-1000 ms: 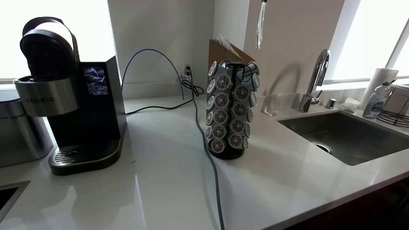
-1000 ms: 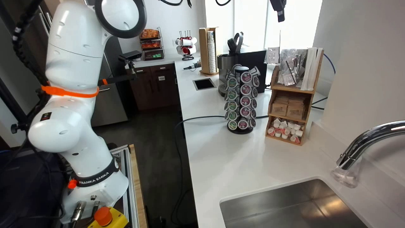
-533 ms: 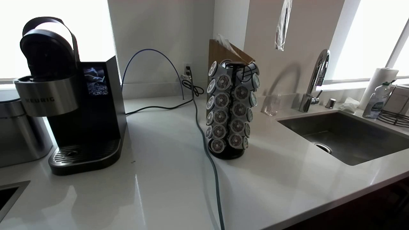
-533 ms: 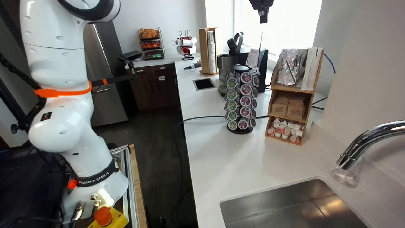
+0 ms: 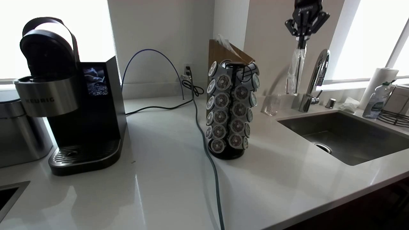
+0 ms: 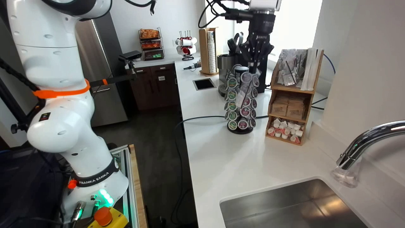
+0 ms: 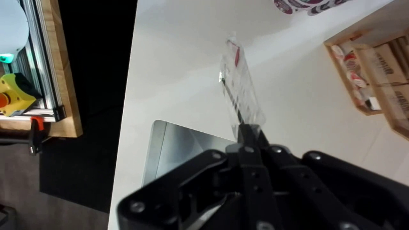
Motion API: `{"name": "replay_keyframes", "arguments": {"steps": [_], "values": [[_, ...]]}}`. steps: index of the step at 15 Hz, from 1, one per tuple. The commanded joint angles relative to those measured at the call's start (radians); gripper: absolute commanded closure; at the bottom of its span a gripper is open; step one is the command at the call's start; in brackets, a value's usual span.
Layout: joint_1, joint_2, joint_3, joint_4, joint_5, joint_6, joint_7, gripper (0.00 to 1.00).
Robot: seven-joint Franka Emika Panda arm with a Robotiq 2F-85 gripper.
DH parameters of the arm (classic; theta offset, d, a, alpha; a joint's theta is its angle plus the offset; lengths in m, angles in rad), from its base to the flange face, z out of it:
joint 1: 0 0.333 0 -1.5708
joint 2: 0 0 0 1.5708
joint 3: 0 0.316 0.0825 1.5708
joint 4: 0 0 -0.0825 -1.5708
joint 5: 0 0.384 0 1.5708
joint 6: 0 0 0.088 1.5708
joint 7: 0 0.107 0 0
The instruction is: Remove one plastic from the wooden stand.
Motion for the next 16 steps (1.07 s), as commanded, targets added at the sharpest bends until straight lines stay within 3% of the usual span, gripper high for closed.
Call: {"name": "replay_keyframes", "arguments": {"steps": [1, 6, 7, 16], "values": [[-0.005, -0.008, 0.0, -0.225, 0.051, 0.139, 0.019, 1.0], [0.004, 0.069, -0.001, -0.394, 0.055, 0.179, 0.028, 1.0], [0.003, 0.066, -0.004, -0.341, 0.04, 0.164, 0.004, 0.99], [-0.002, 0.149, -0.011, -0.368, 0.051, 0.162, 0.014, 1.0]]}}
